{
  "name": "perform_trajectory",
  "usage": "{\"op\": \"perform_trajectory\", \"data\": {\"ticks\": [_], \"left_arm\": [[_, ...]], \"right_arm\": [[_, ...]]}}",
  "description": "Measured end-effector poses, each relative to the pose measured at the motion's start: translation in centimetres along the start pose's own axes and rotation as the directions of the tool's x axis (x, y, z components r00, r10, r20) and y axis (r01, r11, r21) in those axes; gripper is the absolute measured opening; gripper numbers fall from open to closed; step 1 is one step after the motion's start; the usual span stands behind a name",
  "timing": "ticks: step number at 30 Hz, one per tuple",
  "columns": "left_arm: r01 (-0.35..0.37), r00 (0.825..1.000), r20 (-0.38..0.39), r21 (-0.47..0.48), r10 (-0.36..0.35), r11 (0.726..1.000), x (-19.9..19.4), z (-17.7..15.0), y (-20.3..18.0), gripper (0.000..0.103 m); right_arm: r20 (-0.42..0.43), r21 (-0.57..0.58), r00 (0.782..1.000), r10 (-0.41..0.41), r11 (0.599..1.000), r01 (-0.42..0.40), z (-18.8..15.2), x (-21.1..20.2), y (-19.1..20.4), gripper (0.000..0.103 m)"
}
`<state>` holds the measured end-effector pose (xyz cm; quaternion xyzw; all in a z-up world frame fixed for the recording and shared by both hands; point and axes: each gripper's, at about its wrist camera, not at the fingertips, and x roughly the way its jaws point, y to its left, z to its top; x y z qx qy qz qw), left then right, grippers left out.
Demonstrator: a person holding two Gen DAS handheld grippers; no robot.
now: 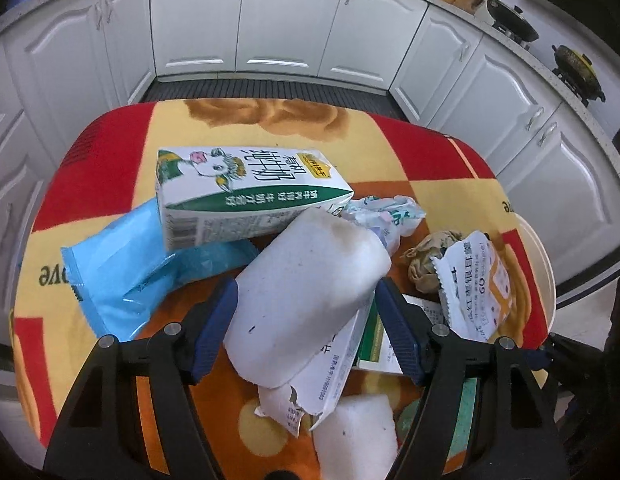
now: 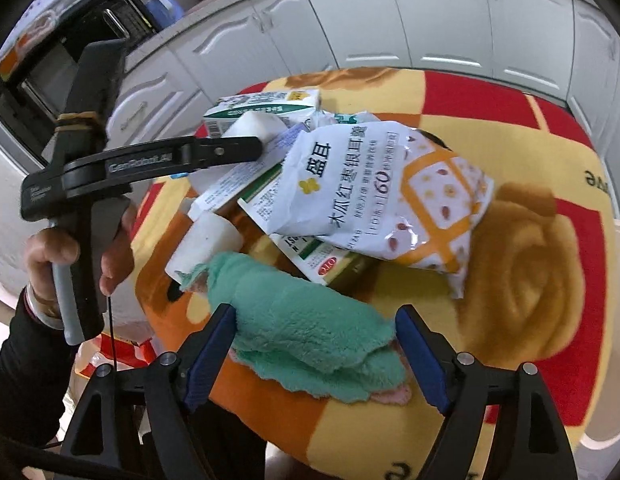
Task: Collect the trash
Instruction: 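Return both tools to the table and grasp the white paper towel with left, then grasp the green towel with the right gripper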
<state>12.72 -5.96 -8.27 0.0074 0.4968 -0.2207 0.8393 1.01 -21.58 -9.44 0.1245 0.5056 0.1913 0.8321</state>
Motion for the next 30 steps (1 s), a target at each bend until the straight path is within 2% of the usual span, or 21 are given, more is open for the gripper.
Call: {"op": "perform_trajectory", "data": {"ticks": [4,6,8,10,21,30], "left_arm": [[0.009,1.000,0.012,0.013,-0.010,1.000,-0.4,-0.2,0.0,0.057],[0.010,1.000,0.023,0.007,-0.010,1.000,-0.9,-0.4,0.1,0.051],[0.008,0.999,0.038,-0.001,-0.008,1.000,-1.6,-0.5,0.2,0.040],[0.008,0.999,0.052,-0.004,-0.008,1.000,-2.6,-0.4,0.2,0.036],[0.043,0.994,0.097,-0.019,-0.041,0.999,-6.8,-1.3,0.4,0.034],[0.028,0.990,0.134,0.027,-0.031,0.999,-9.0,-2.1,-2.2,0.034]], "right_arm": [[0.002,-0.056,1.000,0.022,0.998,-0.022,-0.6,-0.6,1.0,0.057],[0.004,-0.092,1.000,0.016,0.996,-0.015,-1.0,-0.8,1.6,0.052],[0.013,-0.111,1.000,0.011,0.994,-0.010,-1.5,-1.1,2.0,0.047],[0.028,-0.111,1.000,0.013,0.994,-0.010,-1.9,-1.7,2.0,0.043],[0.096,-0.068,0.995,0.020,0.998,-0.013,-1.8,-4.8,0.9,0.040],[0.160,-0.020,0.987,-0.023,0.999,0.027,-0.8,-6.6,-0.2,0.040]]}}
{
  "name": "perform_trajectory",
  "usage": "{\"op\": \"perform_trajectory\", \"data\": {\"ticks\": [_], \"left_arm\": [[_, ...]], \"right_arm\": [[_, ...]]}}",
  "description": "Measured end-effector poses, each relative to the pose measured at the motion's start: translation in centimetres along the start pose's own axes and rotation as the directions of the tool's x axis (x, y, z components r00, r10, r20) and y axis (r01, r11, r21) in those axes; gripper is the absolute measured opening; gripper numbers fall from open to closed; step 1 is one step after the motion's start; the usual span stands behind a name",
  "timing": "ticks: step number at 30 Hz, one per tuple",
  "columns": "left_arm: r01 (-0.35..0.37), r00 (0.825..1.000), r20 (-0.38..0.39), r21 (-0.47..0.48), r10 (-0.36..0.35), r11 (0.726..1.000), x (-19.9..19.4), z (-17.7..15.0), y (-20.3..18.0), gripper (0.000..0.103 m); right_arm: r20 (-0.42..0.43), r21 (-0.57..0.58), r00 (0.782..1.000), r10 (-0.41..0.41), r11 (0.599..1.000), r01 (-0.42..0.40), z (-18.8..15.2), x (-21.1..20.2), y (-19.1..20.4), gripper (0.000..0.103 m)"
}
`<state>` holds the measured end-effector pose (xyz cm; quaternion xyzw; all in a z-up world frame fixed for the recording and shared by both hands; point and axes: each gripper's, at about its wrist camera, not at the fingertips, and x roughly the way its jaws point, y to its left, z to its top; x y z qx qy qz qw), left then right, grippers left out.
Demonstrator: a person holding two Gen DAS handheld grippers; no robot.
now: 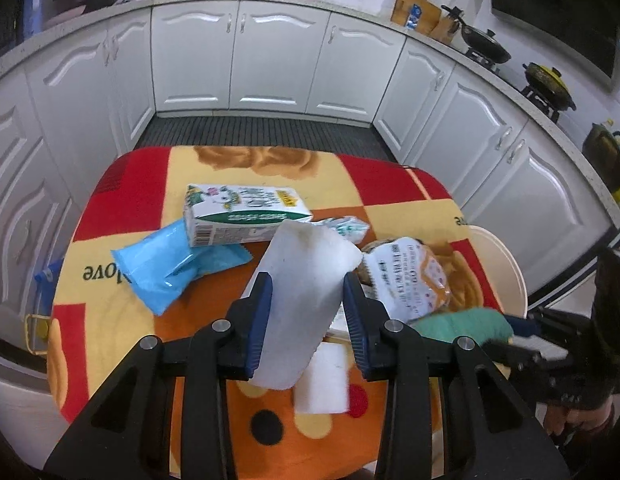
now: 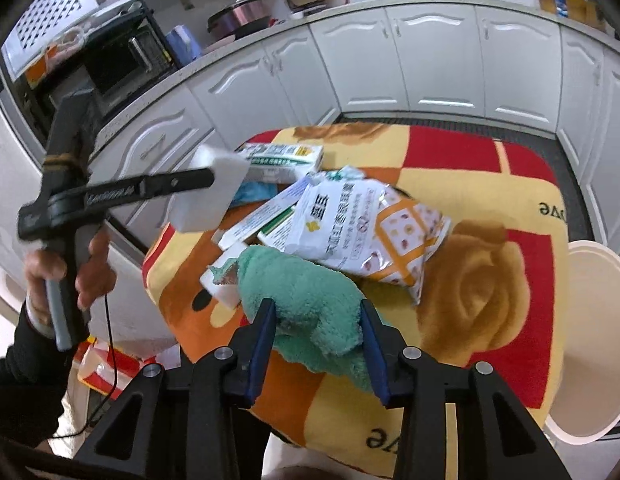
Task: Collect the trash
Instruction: 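Grasp the green towel with the right gripper, then carry paper towel and green towel over the bin and release both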
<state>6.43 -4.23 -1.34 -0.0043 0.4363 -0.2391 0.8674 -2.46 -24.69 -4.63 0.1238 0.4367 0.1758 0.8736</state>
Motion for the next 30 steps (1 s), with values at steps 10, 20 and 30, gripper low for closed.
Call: {"op": "perform_trajectory", "data": {"ticks": [10,20,30], "left_arm": [[0.065,0.998,0.014,0.058,-0.066,0.996,0.0,1.2,-4.9,0.034],[0.079,0.997,-0.024,0.080,-0.077,0.994,1.6,1.0,-6.9,0.034],[0.077,0.997,-0.019,0.071,-0.076,0.995,1.0,1.1,-6.9,0.034]], "right_arm": [[0.086,0.091,0.992,-0.088,0.993,0.080,1.7,-2.7,-4.2,0.023],[-0.006,0.128,0.999,-0.046,0.991,0.047,-0.2,-1.5,-6.6,0.056],[-0.108,-0.024,0.988,-0.112,0.994,0.110,-1.8,3.5,-3.8,0.054]]}}
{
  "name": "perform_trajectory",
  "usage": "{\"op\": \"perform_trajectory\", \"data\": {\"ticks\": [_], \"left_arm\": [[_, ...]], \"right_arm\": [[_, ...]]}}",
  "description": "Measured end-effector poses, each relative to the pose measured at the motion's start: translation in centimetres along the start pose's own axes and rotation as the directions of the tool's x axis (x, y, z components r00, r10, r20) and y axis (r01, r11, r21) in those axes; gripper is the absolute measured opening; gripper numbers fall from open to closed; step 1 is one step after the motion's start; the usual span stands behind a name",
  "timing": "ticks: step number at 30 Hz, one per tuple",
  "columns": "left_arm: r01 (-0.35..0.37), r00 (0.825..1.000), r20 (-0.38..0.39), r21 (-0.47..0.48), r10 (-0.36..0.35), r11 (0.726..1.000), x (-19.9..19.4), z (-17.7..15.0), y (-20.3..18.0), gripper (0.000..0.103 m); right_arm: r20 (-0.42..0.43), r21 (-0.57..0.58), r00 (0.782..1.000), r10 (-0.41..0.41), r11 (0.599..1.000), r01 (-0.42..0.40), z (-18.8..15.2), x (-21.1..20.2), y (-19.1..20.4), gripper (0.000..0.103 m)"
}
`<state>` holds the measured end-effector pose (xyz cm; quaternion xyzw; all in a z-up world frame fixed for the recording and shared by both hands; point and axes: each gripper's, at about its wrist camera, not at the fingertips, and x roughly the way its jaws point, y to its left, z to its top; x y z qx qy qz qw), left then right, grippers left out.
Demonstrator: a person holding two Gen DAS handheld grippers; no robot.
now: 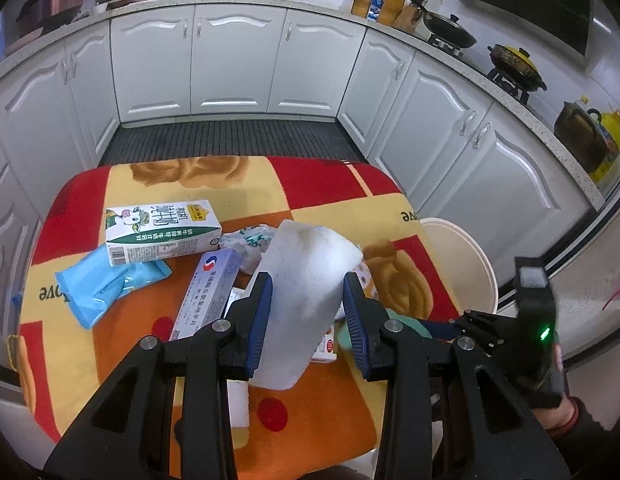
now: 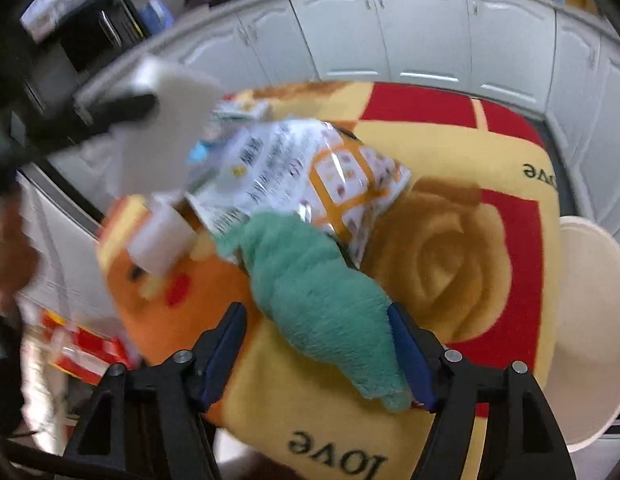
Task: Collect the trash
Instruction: 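Carry paper towel and green towel over the bin and release both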
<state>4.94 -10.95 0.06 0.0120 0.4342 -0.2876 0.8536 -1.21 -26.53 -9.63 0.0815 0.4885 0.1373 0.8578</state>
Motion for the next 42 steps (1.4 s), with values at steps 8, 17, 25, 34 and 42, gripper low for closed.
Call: {"op": "perform_trajectory", "data": {"ticks": [8,17,25,34,42], "left_arm": [[0.066,0.998,0.001,0.035,-0.066,0.997,0.4,0.6,-3.2,0.034],[0.171,0.985,-0.053,0.107,-0.166,0.980,3.6,1.7,-10.9,0.034],[0.248,0.964,-0.127,0.124,-0.233,0.961,9.2,2.7,-17.7,0.034],[0.246,0.958,-0.183,0.137,-0.219,0.960,15.0,2.1,-22.0,0.037],[0.239,0.954,-0.212,0.107,-0.213,0.965,16.8,1.4,-21.7,0.059]], "right_arm": [[0.123,0.126,0.991,0.062,0.989,-0.077,-1.5,-6.4,-4.3,0.041],[0.193,0.326,0.973,-0.128,0.944,0.059,-3.2,-11.6,-12.1,0.041],[0.140,0.483,0.950,-0.279,0.857,0.180,-5.1,-12.3,-19.1,0.041],[0.084,0.571,0.950,-0.302,0.795,0.203,-6.8,-10.6,-23.7,0.041],[0.040,0.638,0.948,-0.317,0.738,0.220,-7.7,-10.0,-25.5,0.055]]}}
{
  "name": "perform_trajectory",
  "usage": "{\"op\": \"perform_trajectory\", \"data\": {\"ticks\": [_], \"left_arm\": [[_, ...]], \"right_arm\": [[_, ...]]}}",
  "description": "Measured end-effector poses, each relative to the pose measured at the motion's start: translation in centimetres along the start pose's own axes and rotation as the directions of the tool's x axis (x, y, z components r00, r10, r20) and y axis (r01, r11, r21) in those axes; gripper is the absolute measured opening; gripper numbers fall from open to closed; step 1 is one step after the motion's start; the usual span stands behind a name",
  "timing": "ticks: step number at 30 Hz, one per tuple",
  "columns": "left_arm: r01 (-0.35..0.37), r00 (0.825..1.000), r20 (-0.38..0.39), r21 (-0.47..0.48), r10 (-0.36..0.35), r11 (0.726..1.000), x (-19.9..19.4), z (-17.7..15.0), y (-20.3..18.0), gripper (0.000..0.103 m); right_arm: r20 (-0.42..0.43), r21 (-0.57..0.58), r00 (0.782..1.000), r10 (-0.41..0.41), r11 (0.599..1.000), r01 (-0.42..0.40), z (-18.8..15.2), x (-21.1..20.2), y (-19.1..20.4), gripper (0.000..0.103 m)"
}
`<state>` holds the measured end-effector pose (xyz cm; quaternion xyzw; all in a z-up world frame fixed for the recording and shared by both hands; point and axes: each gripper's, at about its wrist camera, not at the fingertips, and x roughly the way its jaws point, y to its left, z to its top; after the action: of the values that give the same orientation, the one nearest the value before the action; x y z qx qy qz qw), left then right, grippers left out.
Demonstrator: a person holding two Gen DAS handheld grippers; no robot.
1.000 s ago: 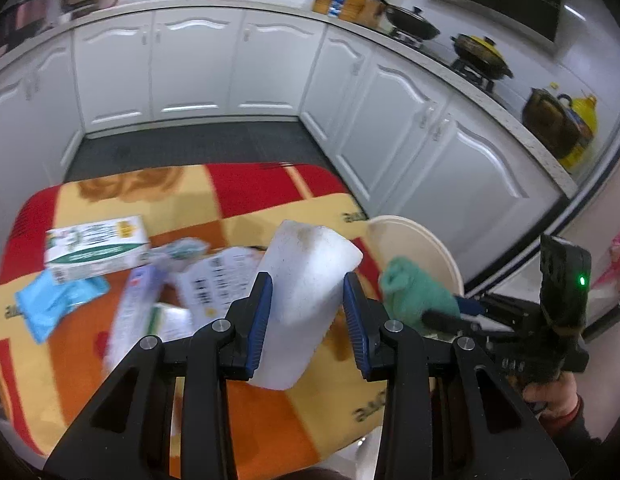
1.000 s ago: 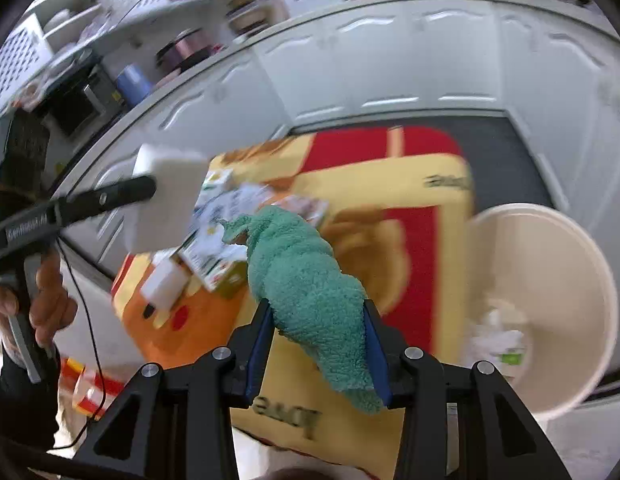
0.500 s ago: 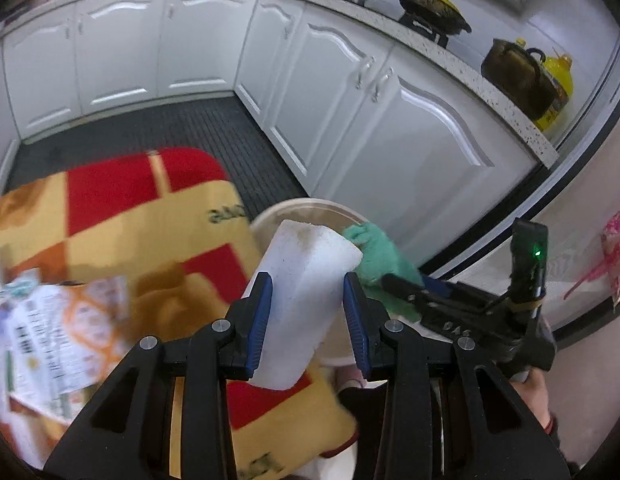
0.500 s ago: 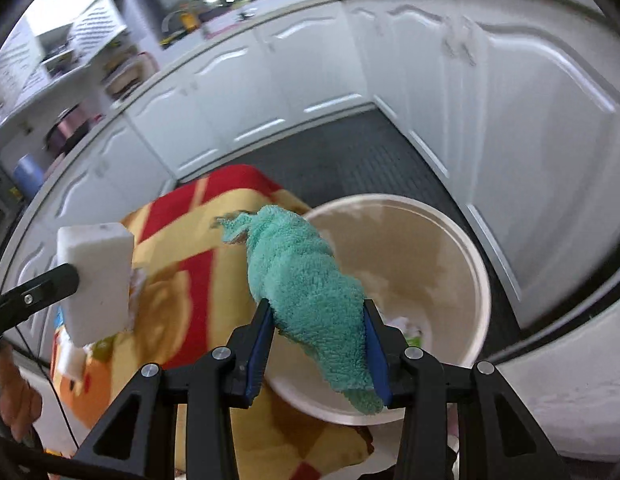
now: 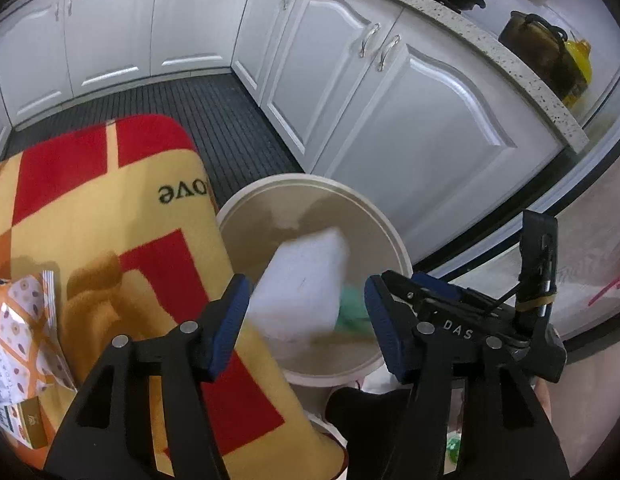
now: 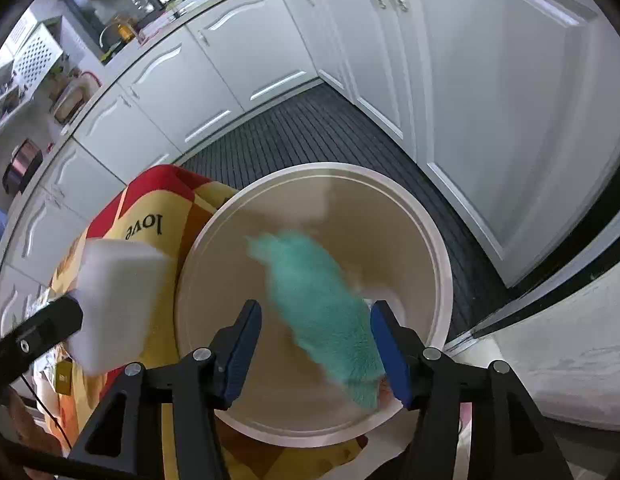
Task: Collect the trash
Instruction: 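Carry paper towel and green towel over the bin and release both, then return to the table and grasp the white sponge with the left gripper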
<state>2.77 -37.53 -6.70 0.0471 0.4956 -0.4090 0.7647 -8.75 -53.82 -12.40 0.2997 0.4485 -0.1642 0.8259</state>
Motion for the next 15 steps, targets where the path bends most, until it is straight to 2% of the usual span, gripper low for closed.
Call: {"op": "perform_trajectory", "data": {"ticks": [4,15], "left_arm": [[-0.016,1.000,0.006,0.003,0.016,1.000,-0.6,-0.6,0.2,0.059],[-0.091,0.994,0.059,-0.005,0.091,0.996,-3.1,-1.5,1.3,0.059]], "right_arm": [[-0.005,0.005,1.000,0.006,1.000,-0.006,-0.6,-0.2,-0.2,0.055],[-0.008,-0.056,1.000,0.021,0.998,-0.022,-2.0,-0.8,2.6,0.056]]}}
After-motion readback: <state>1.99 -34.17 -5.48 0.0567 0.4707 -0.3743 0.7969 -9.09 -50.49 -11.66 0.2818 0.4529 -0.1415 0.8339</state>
